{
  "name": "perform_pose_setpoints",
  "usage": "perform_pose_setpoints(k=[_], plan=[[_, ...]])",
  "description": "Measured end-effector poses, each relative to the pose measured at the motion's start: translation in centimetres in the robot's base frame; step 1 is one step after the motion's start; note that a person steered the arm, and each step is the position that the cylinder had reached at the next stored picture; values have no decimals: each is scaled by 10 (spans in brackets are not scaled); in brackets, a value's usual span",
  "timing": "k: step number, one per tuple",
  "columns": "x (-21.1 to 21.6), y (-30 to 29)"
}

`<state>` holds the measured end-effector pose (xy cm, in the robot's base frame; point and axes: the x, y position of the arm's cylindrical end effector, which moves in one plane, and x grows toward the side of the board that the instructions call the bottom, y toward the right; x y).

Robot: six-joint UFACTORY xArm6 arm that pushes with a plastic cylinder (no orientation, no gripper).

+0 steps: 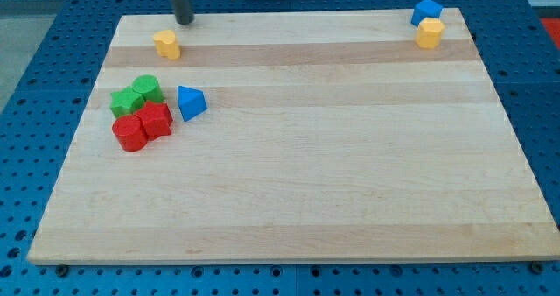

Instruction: Place the yellow heart below the yellow hexagon

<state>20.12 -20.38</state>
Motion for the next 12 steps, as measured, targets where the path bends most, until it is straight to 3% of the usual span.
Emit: perform_pose_setpoints(k=[1,4,7,10,12], plan=[[11,-40],[57,-47],[65,39],[133,51],[168,99]])
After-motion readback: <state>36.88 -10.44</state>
